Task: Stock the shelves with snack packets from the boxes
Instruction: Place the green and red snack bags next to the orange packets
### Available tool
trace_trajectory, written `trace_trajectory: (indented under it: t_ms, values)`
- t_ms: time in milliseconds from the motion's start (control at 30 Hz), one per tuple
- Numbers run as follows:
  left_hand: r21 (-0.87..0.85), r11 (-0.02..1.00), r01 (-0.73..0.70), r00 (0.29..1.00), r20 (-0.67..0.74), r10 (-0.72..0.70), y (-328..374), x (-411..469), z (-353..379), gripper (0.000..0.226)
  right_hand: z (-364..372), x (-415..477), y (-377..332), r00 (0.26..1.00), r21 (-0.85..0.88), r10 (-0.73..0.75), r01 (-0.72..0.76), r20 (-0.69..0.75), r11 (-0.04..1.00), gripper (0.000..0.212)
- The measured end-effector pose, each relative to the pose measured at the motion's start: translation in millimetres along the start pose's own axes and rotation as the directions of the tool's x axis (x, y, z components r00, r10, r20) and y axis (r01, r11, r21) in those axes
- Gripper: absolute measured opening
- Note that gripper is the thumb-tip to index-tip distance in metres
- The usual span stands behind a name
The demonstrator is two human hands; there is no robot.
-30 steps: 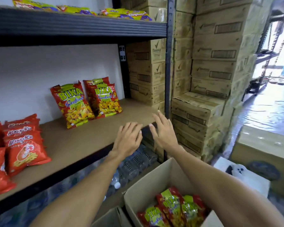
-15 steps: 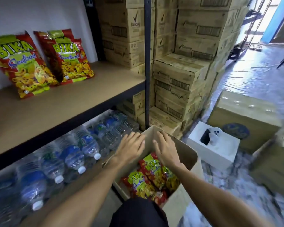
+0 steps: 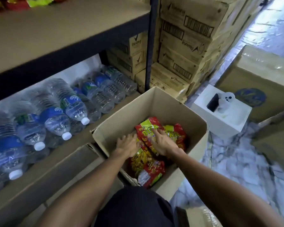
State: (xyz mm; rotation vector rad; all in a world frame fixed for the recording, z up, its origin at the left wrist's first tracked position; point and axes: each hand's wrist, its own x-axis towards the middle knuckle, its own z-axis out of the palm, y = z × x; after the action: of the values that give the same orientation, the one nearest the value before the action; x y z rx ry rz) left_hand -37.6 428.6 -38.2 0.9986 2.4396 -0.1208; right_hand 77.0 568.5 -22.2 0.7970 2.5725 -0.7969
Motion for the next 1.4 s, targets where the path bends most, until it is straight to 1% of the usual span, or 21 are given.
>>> trace_trajectory:
  t_ms: [67,133,267,367,400,467,533,600,667,700,767,833,900,967,1067,1167,1233,1267,1333,1367,1400]
  values:
    - [-0.001,0.997,0.078,0.994,0.077,-0.077,0.0,8.0,1.2,0.058,5.7,0.7,0.7,0.976,-0.055,0.061,-0.050,0.209,0.997,0.071]
    - [0.005,0.993,0.116,0.989,0.096,-0.116,0.7,14.7,-0.5,0.058,12.4,0.0,5.5,0.939,-0.069,0.089,-0.070,0.334,0.995,0.076]
    - [0.025,0.989,0.145,0.981,0.123,-0.147,-2.8,19.6,5.2,0.058,17.4,-1.6,12.1,0.880,-0.096,0.097,-0.059,0.465,0.994,0.086]
    - [0.035,0.986,0.165,0.975,0.146,-0.168,-9.8,15.9,11.6,0.058,14.6,-10.5,5.3,0.814,-0.205,0.125,-0.008,0.567,0.979,0.101]
    - [0.039,0.985,0.168,0.974,0.148,-0.172,-12.3,13.7,12.0,0.058,14.7,-13.9,3.5,0.798,-0.213,0.132,-0.005,0.587,0.977,0.103]
    - [0.044,0.984,0.172,0.974,0.145,-0.177,-16.6,9.4,10.5,0.058,15.9,-17.5,3.1,0.784,-0.169,0.124,-0.024,0.609,0.985,0.101]
    - [0.039,0.984,0.173,0.974,0.143,-0.177,-19.8,6.7,8.1,0.056,17.7,-17.7,6.2,0.796,-0.137,0.113,-0.038,0.595,0.990,0.093]
    - [0.034,0.984,0.177,0.974,0.135,-0.180,-20.9,6.4,5.2,0.054,20.5,-13.7,11.0,0.820,-0.075,0.092,-0.060,0.566,0.995,0.077]
    - [0.021,0.982,0.190,0.974,0.124,-0.191,-20.1,6.9,2.2,0.054,18.3,-9.1,13.9,0.861,-0.063,0.088,-0.065,0.501,0.996,0.057]
    - [0.006,0.980,0.201,0.973,0.115,-0.200,-19.6,6.7,0.7,0.053,16.5,-4.9,15.6,0.886,-0.075,0.106,-0.081,0.451,0.994,0.052]
    - [-0.057,0.970,0.236,0.969,0.088,-0.231,-19.2,6.2,-2.8,0.051,9.7,3.5,19.1,0.919,-0.065,0.178,-0.166,0.352,0.984,0.054]
    - [-0.162,0.948,0.272,0.962,0.049,-0.268,-20.5,7.2,-6.0,0.049,0.7,11.4,19.8,0.931,-0.025,0.266,-0.268,0.251,0.963,0.058]
    - [-0.243,0.923,0.298,0.953,0.024,-0.301,-21.3,9.0,-9.3,0.048,-4.6,20.1,20.4,0.931,-0.027,0.323,-0.324,0.169,0.946,0.048]
    - [-0.266,0.914,0.307,0.950,0.021,-0.313,-21.5,10.5,-11.6,0.049,-2.4,30.9,21.9,0.922,0.072,0.373,-0.381,0.105,0.922,0.032]
    - [-0.274,0.912,0.305,0.950,0.019,-0.312,-22.2,12.2,-10.0,0.051,2.4,39.3,24.1,0.886,0.225,0.457,-0.463,0.084,0.857,0.031]
    - [-0.253,0.915,0.313,0.948,0.030,-0.316,-22.2,13.3,-6.5,0.051,1.5,39.4,29.2,0.905,0.425,0.412,-0.416,0.108,0.804,0.023]
    - [-0.257,0.914,0.315,0.948,0.037,-0.316,-20.6,14.5,-4.8,0.051,1.4,39.2,31.1,0.898,0.549,0.408,-0.429,0.168,0.717,0.014]
    - [-0.263,0.912,0.316,0.948,0.037,-0.318,-19.6,14.9,-4.7,0.050,1.6,38.7,30.6,0.897,0.600,0.389,-0.431,0.209,0.674,0.030]
    - [-0.287,0.905,0.315,0.946,0.023,-0.322,-18.7,15.2,-5.0,0.049,1.8,36.2,24.3,0.891,0.658,0.336,-0.453,0.307,0.602,0.071]
    - [-0.297,0.902,0.312,0.946,0.008,-0.325,-18.9,15.1,-4.9,0.049,2.7,34.7,21.1,0.885,0.643,0.316,-0.465,0.340,0.609,0.089]
    - [-0.302,0.900,0.315,0.944,-0.004,-0.331,-19.5,14.4,-4.9,0.049,2.9,32.3,16.7,0.886,0.611,0.295,-0.460,0.357,0.644,0.100]
